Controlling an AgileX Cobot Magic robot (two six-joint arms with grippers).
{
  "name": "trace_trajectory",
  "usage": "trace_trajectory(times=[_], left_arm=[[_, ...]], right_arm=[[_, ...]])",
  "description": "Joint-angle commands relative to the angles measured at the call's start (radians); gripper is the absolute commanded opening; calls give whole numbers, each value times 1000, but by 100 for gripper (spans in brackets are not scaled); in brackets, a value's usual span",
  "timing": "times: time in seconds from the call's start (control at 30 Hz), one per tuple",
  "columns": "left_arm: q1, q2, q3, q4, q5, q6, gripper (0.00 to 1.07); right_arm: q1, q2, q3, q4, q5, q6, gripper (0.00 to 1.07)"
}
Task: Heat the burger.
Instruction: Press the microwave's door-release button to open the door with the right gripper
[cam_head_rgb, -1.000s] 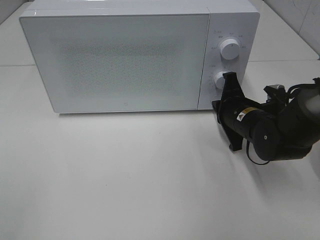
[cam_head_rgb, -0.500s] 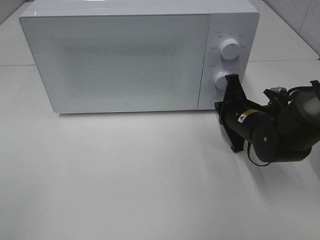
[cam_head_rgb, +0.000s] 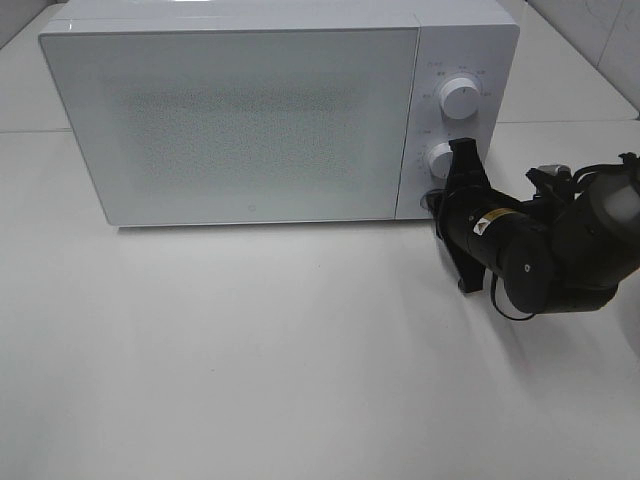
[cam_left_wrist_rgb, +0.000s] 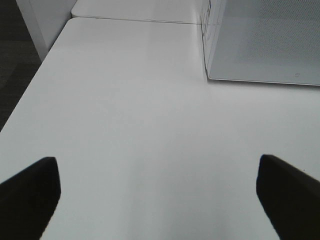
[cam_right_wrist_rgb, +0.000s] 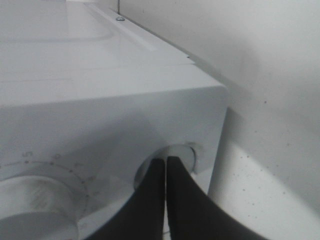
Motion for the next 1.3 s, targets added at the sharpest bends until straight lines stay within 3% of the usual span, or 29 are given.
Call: trace_trajectory(times=[0.03,1.3], left_arm=[[-5,-16,4,-6,-15,-2,101],[-5,-16,4,-6,-15,-2,101]], right_arm=[[-6,-2,-30,-24,-7,5,0],[-39,-2,-144,-5,-121,50,0]])
